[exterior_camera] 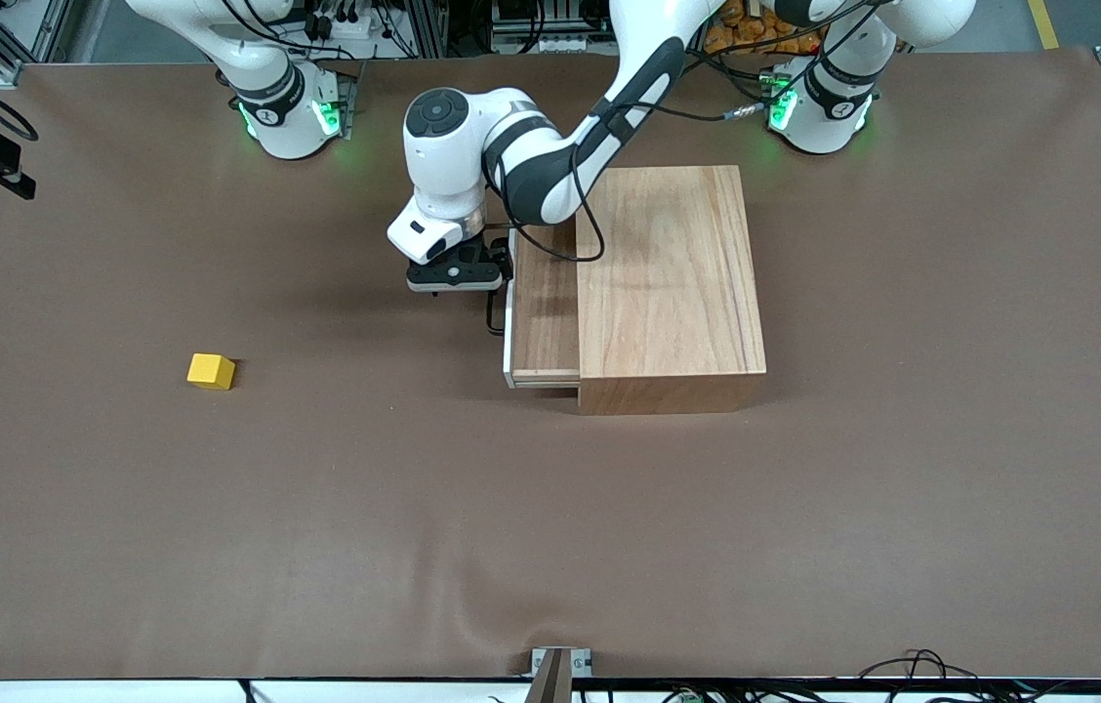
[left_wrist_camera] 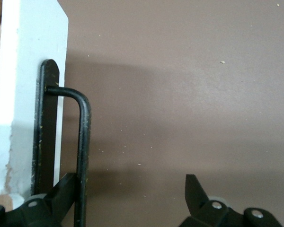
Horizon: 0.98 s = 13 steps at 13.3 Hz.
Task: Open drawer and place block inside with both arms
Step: 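Pull the drawer further open with the left gripper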
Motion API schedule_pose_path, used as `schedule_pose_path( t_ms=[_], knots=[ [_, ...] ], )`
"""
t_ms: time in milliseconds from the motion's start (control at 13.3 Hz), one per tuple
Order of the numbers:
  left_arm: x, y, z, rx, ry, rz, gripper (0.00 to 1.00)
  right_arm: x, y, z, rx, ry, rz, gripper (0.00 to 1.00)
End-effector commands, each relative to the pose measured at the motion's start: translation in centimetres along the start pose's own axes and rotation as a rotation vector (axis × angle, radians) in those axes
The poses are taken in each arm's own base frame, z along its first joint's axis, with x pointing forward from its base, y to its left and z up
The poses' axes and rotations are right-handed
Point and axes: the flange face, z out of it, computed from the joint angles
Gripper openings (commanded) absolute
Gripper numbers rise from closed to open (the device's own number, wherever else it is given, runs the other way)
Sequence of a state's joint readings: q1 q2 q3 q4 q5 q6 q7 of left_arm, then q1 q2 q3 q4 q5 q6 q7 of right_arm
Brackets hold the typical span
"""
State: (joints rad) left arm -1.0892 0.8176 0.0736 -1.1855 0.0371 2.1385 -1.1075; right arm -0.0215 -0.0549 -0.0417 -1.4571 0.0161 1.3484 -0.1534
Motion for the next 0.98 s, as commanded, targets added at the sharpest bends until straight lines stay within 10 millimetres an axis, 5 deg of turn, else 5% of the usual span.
schedule_pose_path(
  t_ms=[0, 901],
  knots=[
    [-1.0, 1.7, 0.2, -0.043, 0.001, -0.040, 1.00, -0.5, 0.4, -0.2, -0.002, 0.000, -0.006, 1.00],
    [-2.3, 3.9, -0.8, -0.119, 0.013, -0.131, 1.00, -0.5, 0.4, -0.2, -0.002, 0.000, -0.008, 1.00]
  ],
)
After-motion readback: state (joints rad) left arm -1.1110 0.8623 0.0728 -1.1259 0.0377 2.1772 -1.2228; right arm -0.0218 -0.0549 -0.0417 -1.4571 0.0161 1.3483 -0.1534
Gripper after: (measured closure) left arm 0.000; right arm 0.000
